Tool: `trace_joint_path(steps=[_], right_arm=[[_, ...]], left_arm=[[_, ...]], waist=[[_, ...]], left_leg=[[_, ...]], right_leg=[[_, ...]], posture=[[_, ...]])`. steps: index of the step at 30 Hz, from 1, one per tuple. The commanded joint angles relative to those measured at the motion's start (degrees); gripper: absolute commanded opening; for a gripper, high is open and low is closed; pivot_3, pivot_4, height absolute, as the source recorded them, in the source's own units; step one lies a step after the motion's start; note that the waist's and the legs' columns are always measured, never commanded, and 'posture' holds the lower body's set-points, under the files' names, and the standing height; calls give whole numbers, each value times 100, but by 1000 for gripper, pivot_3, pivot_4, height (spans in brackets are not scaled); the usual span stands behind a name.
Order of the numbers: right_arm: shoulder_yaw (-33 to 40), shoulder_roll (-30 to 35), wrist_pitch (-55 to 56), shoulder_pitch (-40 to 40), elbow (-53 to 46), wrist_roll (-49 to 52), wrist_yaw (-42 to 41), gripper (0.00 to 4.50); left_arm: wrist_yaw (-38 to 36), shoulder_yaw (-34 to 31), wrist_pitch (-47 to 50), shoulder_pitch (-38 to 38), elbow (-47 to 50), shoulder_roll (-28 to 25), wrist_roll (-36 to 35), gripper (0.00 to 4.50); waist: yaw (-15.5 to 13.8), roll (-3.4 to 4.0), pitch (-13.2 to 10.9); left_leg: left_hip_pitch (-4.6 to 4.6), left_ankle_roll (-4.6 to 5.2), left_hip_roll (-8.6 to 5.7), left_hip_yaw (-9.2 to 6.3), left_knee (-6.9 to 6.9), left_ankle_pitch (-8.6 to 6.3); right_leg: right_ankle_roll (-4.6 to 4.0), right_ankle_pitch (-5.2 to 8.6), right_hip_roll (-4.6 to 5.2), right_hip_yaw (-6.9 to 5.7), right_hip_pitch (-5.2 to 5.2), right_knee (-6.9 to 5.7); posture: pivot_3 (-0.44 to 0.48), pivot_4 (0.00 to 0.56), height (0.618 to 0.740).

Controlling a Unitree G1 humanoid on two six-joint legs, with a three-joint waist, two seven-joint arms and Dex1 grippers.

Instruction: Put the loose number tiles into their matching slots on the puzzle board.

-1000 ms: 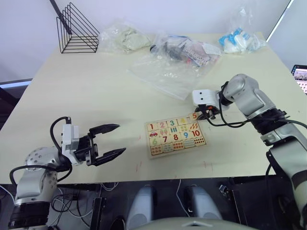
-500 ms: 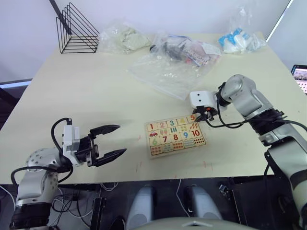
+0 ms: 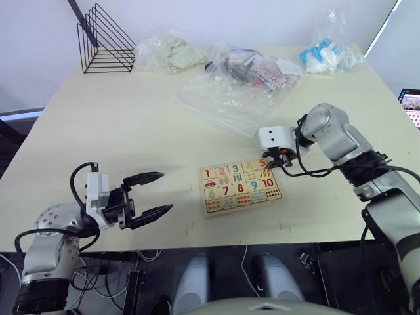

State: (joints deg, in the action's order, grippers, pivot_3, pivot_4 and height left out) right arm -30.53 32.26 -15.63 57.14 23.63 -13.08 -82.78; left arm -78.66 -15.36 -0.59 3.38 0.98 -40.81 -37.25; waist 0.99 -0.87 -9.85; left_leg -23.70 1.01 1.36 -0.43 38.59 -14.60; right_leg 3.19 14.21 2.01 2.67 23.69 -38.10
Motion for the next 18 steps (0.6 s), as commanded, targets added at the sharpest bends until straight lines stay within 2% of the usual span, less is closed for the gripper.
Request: trace_joint_path(steps=[1, 3, 4, 6, 8, 10, 18], right_arm=[[66, 3, 18, 1, -141, 9, -11, 975], [74, -1, 53, -10, -129, 16, 7, 975], [77, -4, 64, -16, -132, 19, 14, 1979], [79, -2, 95, -21, -126, 24, 15, 2534], [87, -4, 113, -12, -100, 25, 25, 3613], [95, -10, 111, 4, -75, 32, 25, 4474], [374, 46, -177, 2, -165, 420, -179, 4474]], left_arm=[[-41, -154, -103, -3, 58, -5, -13, 4500], [-48, -154, -101, -2, 54, -10, -11, 4500], [-54, -157, -102, 2, 53, -12, -12, 4500], [-64, -159, -104, -2, 43, -15, -9, 4500], [-68, -156, -102, -13, 36, -14, -7, 4500], [-77, -151, -104, -22, 25, -15, -3, 4500], [-68, -122, -94, -87, 12, -15, 19, 4500]], waist=[[0, 0, 0], [-1, 0, 0], [0, 0, 0], [0, 0, 0], [0, 0, 0], [0, 0, 0], [-1, 0, 0]], left_leg=[[0, 0, 0, 0, 0, 0], [0, 0, 0, 0, 0, 0], [0, 0, 0, 0, 0, 0], [0, 0, 0, 0, -1, 0], [0, 0, 0, 0, -1, 0], [0, 0, 0, 0, -1, 0], [0, 0, 0, -1, -1, 0]], right_leg=[[0, 0, 0, 0, 0, 0], [0, 0, 0, 0, 0, 0], [0, 0, 0, 0, 0, 0], [0, 0, 0, 0, 0, 0], [0, 0, 0, 0, 0, 0], [0, 0, 0, 0, 0, 0], [0, 0, 0, 0, 0, 0]], posture=[[0, 150, 740], [0, 150, 740], [0, 150, 740], [0, 150, 740], [0, 150, 740], [0, 150, 740], [0, 150, 740]])
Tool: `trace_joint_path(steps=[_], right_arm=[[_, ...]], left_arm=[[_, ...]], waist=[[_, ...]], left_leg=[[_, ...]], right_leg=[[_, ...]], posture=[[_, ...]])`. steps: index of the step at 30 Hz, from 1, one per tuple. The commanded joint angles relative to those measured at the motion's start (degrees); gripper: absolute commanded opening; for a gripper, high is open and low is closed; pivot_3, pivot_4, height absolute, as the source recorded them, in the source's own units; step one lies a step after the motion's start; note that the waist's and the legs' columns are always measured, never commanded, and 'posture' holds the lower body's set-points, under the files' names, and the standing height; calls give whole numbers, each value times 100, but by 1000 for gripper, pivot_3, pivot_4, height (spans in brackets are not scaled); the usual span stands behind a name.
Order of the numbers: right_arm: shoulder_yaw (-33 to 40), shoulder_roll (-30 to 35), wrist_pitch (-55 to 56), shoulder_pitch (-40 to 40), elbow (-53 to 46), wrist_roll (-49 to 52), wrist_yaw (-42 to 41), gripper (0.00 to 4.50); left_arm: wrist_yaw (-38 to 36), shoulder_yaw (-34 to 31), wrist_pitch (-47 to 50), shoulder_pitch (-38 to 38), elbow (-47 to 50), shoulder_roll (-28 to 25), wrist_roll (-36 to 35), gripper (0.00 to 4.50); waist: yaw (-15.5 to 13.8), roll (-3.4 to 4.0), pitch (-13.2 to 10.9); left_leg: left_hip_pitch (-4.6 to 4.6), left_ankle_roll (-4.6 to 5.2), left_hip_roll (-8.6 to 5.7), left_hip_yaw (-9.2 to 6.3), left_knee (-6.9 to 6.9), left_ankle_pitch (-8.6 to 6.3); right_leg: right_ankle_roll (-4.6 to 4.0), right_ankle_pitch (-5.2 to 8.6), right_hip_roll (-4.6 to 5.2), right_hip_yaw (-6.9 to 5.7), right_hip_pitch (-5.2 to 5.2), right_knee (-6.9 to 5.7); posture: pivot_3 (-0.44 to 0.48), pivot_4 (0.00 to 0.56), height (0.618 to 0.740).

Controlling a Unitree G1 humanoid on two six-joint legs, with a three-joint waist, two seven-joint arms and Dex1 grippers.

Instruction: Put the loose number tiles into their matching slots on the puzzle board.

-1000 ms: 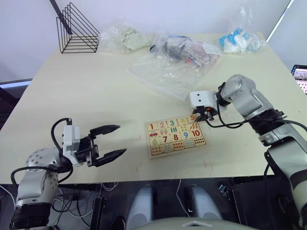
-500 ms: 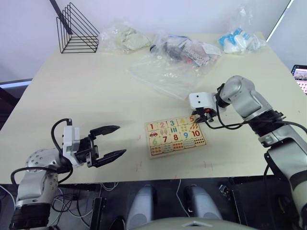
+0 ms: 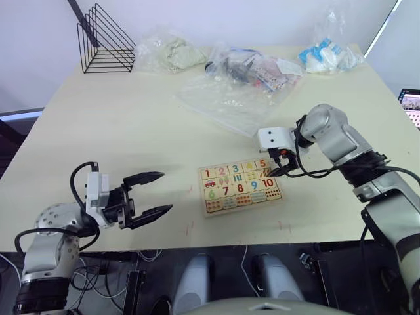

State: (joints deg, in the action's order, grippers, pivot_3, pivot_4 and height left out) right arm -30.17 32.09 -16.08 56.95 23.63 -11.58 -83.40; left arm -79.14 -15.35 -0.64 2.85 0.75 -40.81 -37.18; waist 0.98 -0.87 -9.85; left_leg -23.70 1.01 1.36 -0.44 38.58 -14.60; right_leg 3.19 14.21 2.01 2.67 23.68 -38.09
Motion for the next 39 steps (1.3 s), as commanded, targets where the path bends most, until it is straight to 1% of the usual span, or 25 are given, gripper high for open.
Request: trace_joint_path(steps=[1, 7, 8, 9, 11, 12, 14, 15, 16, 17, 22, 26, 32, 39], right_arm=[[397, 85, -151, -10, -190, 341, -104, 4474], [875, 196, -177, -295, -412, 773, 75, 4474], [966, 195, -177, -340, -435, 838, 154, 4235], [1033, 204, -191, -376, -455, 887, 197, 3953], [1167, 215, -174, -463, -508, 986, 302, 3215], [1262, 194, -191, -511, -532, 1055, 397, 2643], [1476, 134, -138, -643, -587, 1241, 572, 1693], [1545, 115, -99, -693, -612, 1308, 630, 1119], [1631, 107, -134, -832, -700, 1386, 721, 402], [1702, 104, -165, -965, -781, 1455, 805, 72], [2081, -3, -358, -1537, -1168, 1755, 1377, 72], [2195, -114, -326, -1887, -1481, 1831, 1820, 72], [2115, -175, -328, -2261, -1688, 1884, 2145, 72], [1931, -204, -299, -2567, -1629, 1797, 2330, 72]], left_arm=[[-21, -118, -85, -41, 34, -15, 15, 4500], [-49, -76, -80, -119, -10, -19, 48, 4500], [-56, -64, -74, -142, -18, -17, 56, 4500], [-64, -52, -68, -169, -28, -14, 65, 4500], [-85, -34, -58, -219, -53, -6, 84, 4500], [-97, -27, -53, -239, -62, -1, 91, 4500], [-117, -10, -53, -277, -88, 8, 108, 4500], [-123, -5, -55, -290, -100, 11, 114, 4500], [-132, 2, -59, -309, -117, 16, 120, 4500], [-138, 7, -61, -323, -128, 21, 126, 4500], [-160, 8, -45, -336, -115, 33, 139, 4500], [-168, -18, -31, -352, -129, 5, 144, 4500], [-181, -27, -33, -353, -149, 6, 162, 4500], [-152, -16, -82, -346, -189, 28, 254, 4500]], waist=[[-1, 0, 0], [-4, 0, 0], [-4, 0, 0], [-4, 0, 0], [-3, 0, 0], [-3, 0, 0], [-4, 0, 0], [-4, 0, 0], [-4, 0, 0], [-3, 0, 0], [-9, 0, 0], [0, 0, 0], [-2, 0, 0], [-2, -1, 1]], left_leg=[[0, 0, 0, 0, 0, 0], [-2, 0, 0, 0, -1, 0], [-2, 0, 0, -1, -1, 0], [-2, 0, 0, -1, -1, 0], [-1, 0, 0, -2, -1, 0], [-1, 0, 0, -2, -1, 0], [-1, 0, 0, 0, -1, 0], [-1, 0, 0, 0, -2, 0], [-2, 0, 0, 0, -2, 0], [-2, 0, 0, 1, -2, 0], [-2, 0, 0, -4, -5, 0], [-1, 0, 0, -1, -4, 0], [0, 0, 0, 0, -5, 0], [0, 0, 0, 0, -4, 0]], right_leg=[[0, 0, 0, 0, 0, 0], [0, 0, 2, 0, 0, 3], [0, 0, 1, -1, -1, 3], [0, 0, 1, -1, 0, 3], [0, 0, 0, -2, 0, 2], [0, 0, 0, -1, 0, 2], [0, 0, 0, -1, -1, 2], [0, 0, 0, -1, -1, 3], [0, 0, 1, -1, -1, 4], [0, 0, 1, 0, 0, 4], [0, 0, 1, -2, -2, 4], [1, 0, 1, 1, -2, 2], [1, 0, 0, 1, -2, 2], [1, 0, 0, 1, -2, 3]], posture=[[0, 150, 740], [0, 150, 740], [0, 150, 740], [0, 150, 740], [0, 150, 740], [0, 150, 740], [0, 150, 740], [0, 150, 740], [0, 150, 740], [0, 150, 740], [0, 150, 740], [0, 150, 740], [0, 150, 740], [0, 150, 740]])
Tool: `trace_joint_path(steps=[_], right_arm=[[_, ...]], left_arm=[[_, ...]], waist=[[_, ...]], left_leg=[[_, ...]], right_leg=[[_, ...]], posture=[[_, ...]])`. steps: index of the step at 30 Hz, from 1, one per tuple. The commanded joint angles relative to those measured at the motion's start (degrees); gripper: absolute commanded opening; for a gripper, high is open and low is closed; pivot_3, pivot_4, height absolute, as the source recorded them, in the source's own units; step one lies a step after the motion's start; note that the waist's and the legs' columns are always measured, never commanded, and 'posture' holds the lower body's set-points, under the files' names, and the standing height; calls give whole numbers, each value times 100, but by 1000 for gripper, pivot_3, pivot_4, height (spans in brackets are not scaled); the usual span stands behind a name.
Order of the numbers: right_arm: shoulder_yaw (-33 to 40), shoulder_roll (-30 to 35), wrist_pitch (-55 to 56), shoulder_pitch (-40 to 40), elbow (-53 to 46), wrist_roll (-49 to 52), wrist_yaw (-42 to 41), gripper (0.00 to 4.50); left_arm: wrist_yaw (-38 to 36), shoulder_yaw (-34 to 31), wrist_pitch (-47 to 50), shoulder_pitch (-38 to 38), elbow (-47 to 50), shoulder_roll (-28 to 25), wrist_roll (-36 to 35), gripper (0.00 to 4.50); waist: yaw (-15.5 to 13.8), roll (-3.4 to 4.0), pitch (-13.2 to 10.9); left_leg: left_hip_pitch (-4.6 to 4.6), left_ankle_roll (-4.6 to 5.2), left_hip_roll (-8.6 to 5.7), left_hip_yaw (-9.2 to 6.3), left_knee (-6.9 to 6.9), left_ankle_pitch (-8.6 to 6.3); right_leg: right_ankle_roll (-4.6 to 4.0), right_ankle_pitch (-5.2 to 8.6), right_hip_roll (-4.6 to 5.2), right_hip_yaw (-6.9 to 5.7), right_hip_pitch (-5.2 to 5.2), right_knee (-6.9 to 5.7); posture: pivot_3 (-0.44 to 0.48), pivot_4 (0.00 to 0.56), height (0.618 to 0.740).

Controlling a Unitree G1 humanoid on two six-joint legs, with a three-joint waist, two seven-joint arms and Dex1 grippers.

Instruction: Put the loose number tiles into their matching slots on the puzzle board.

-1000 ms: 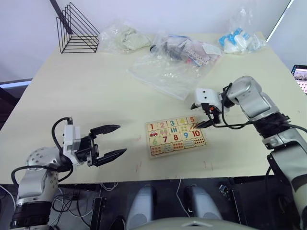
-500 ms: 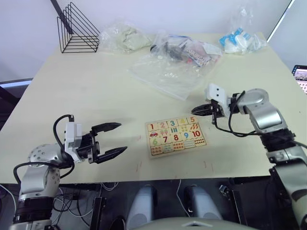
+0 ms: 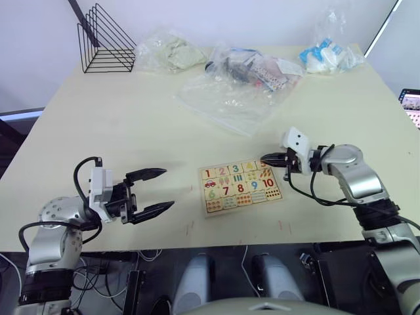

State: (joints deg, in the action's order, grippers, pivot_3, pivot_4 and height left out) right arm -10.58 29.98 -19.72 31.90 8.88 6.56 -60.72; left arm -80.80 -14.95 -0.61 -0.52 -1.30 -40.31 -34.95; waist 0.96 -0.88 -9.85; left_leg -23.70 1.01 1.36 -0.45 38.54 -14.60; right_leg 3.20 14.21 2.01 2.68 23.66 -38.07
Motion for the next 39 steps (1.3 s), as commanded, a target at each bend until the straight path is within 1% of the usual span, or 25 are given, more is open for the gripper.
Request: trace_joint_path(steps=[1, 5, 8, 13, 16, 19, 22, 23, 24, 25, 28, 29, 30, 31, 32, 33, 35, 39], right_arm=[[-70, 8, 61, -104, -123, -54, 87, 72], [-122, 7, 91, -191, -63, -114, 181, 72], [23, -51, 98, -210, -121, 4, 291, 72], [660, -98, 211, -481, -697, 502, 595, 72], [920, -64, 333, -792, -978, 665, 726, 72], [1331, -93, 406, -1280, -1404, 715, 1193, 72], [1745, -81, 334, -1784, -1720, 776, 1609, 72], [1872, -97, 282, -1969, -1823, 826, 1738, 591], [1992, -132, 273, -2130, -1924, 888, 1850, 860], [2105, -152, 362, -2289, -2005, 897, 1959, 1251], [2270, -190, 551, -2558, -2152, 950, 2132, 2831], [2449, -242, 746, -2774, -2158, 1040, 2141, 3024], [2611, -285, 935, -2980, -2143, 1116, 2139, 3571], [2770, -321, 1090, -3163, -2128, 1217, 2121, 3892], [2949, -332, 1237, -3344, -2092, 1313, 2091, 4339], [3055, -319, 1335, -3472, -2068, 1375, 2060, 4434], [3298, -308, 1449, -3754, -2064, 1638, 1934, 4434], [3523, -259, 1573, -4076, -1983, 2041, 1552, 4434]], left_arm=[[34, -51, -100, -6, 0, -19, 62, 4500], [111, -70, -101, 11, -63, -5, 147, 4500], [195, -79, -100, 55, -126, 0, 219, 4500], [477, -214, -78, 167, -134, 111, 183, 4500], [877, -299, -121, 241, -45, 257, 242, 4500], [1410, -279, 177, 368, 92, 297, 373, 4500], [1766, -295, 275, 490, 197, 328, 463, 4500], [1923, -326, 338, 521, 230, 361, 465, 4500], [2088, -368, 405, 528, 266, 397, 447, 4500], [2282, -417, 464, 519, 308, 439, 434, 4500], [2615, -500, 570, 534, 390, 506, 421, 4500], [2765, -537, 610, 595, 444, 547, 430, 4500], [2883, -558, 628, 661, 498, 585, 438, 4500], [2981, -580, 651, 735, 562, 623, 436, 4500], [3151, -625, 690, 800, 624, 668, 471, 4500], [3305, -662, 707, 849, 669, 693, 530, 4500], [3519, -743, 759, 937, 745, 742, 554, 4500], [3663, -778, 726, 1109, 751, 788, 620, 4500]], waist=[[0, 0, 0], [1, -3, 2], [1, -3, 2], [-11, -2, 1], [-17, -3, 2], [-19, -4, 2], [-23, -4, 3], [-18, -5, 3], [-18, -5, 3], [-18, -5, 3], [-3, -5, 3], [3, -5, 3], [-5, -4, 4], [-16, -8, 8], [-24, -8, 8], [-25, -8, 8], [-23, -8, 8], [-15, -8, 8]], left_leg=[[0, 0, 0, 0, 0, 0], [1, 0, 0, 1, 0, 0], [3, 0, 0, 0, 0, 0], [-2, 0, 0, -2, 0, 0], [0, 0, 0, -4, 0, 0], [1, 0, 1, -7, 0, 0], [-1, 0, 1, -10, 0, 0], [-1, 0, 0, -10, 0, 0], [1, 0, 0, -10, 0, 0], [2, 0, 0, -12, 0, 0], [7, 0, 1, -11, 0, 0], [8, 0, 2, -10, 0, 0], [9, 0, 2, -9, -1, 0], [8, 0, 2, -10, -3, 0], [7, 0, 2, -10, -4, -1], [2, 0, 2, -10, -9, -1], [3, 0, 2, -12, -10, -1], [30, 1, 1, -5, -7, -1]], right_leg=[[0, 0, 0, 0, 0, 0], [0, 0, -1, 0, 0, 0], [0, 0, 0, 0, -2, 0], [0, 0, 0, -1, -1, 2], [1, 0, 2, -1, -3, 2], [0, 0, 1, -2, -5, 1], [0, 0, 1, -2, -4, 0], [1, 0, 2, -1, -5, 0], [1, 0, 3, 2, -6, 0], [1, 0, 3, 3, -6, 0], [1, 0, 0, 5, -7, -1], [1, 0, -1, 8, -7, -1], [1, 0, -2, 10, -7, -1], [1, 0, -2, 8, -7, -1], [1, 1, -2, 6, -9, 2], [2, 1, 3, 4, -10, 8], [3, 0, 9, 8, -9, 8], [3, 1, 6, 17, -28, 7]], posture=[[0, 150, 740], [0, 150, 740], [0, 150, 740], [0, 150, 740], [0, 150, 740], [0, 150, 740], [0, 150, 740], [0, 150, 740], [0, 150, 740], [0, 150, 740], [0, 150, 740], [0, 150, 740], [0, 150, 740], [0, 150, 740], [0, 150, 740], [0, 150, 740], [0, 150, 740], [0, 150, 740]])
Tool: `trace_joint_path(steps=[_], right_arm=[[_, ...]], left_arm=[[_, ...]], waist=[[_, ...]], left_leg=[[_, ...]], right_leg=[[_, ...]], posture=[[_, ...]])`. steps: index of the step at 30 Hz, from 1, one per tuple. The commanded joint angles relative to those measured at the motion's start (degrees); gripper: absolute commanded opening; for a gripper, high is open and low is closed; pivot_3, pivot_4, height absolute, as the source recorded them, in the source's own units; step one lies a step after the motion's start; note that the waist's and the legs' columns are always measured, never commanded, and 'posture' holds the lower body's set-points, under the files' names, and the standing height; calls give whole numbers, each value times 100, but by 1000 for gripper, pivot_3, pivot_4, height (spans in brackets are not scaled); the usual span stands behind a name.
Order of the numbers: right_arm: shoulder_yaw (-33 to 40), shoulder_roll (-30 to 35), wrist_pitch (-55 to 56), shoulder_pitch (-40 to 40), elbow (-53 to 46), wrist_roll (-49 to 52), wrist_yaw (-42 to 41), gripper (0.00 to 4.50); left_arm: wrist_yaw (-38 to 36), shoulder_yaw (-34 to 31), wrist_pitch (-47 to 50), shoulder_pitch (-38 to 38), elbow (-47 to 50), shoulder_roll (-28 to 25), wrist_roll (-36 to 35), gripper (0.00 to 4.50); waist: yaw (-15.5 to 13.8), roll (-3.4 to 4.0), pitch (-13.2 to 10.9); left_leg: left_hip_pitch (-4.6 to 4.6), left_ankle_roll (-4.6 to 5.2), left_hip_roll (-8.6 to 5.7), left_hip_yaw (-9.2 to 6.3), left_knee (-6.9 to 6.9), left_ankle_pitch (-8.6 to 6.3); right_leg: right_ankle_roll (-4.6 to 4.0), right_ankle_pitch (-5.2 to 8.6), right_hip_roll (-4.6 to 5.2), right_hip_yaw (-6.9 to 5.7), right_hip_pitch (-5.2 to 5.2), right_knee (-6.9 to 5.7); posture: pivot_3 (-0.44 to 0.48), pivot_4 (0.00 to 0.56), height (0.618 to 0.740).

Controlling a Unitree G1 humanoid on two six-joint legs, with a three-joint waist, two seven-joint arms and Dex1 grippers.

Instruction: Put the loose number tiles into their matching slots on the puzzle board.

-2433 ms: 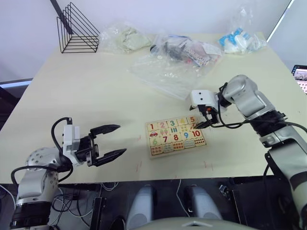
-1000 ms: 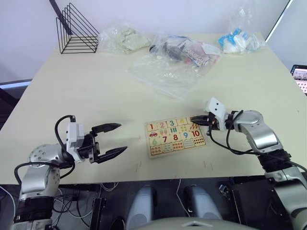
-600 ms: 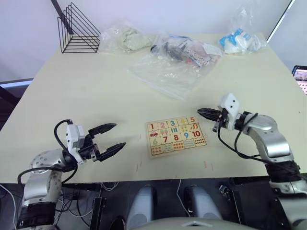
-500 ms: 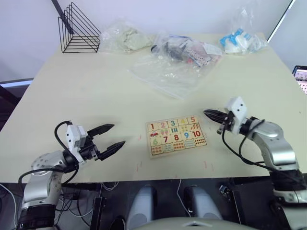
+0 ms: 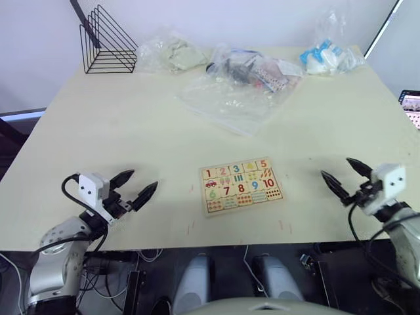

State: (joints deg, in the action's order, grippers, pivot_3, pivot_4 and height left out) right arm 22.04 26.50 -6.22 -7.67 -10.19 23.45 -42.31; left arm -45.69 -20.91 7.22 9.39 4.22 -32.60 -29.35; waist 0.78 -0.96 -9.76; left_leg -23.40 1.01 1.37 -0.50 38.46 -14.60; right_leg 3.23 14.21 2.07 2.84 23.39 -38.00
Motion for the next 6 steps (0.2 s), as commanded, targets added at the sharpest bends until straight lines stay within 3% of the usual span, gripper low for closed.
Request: trace_joint_path(steps=[1, 6], right_arm=[[314, 113, 251, -157, -4, 408, -344, 4434], [325, 198, 246, -250, 89, 515, -413, 4434]], left_arm=[[220, -177, -97, 150, 179, 39, 125, 4500], [400, -132, -348, 201, 53, 92, 472, 4500]], waist=[[4, 0, 0], [5, 0, 0]], left_leg=[[21, 0, 2, 7, -5, 0], [52, 0, 2, 23, -15, -1]], right_leg=[[-1, 2, -5, 10, -13, 0], [-1, 4, -6, 25, -31, 3]], posture=[[0, 150, 740], [0, 150, 740]])
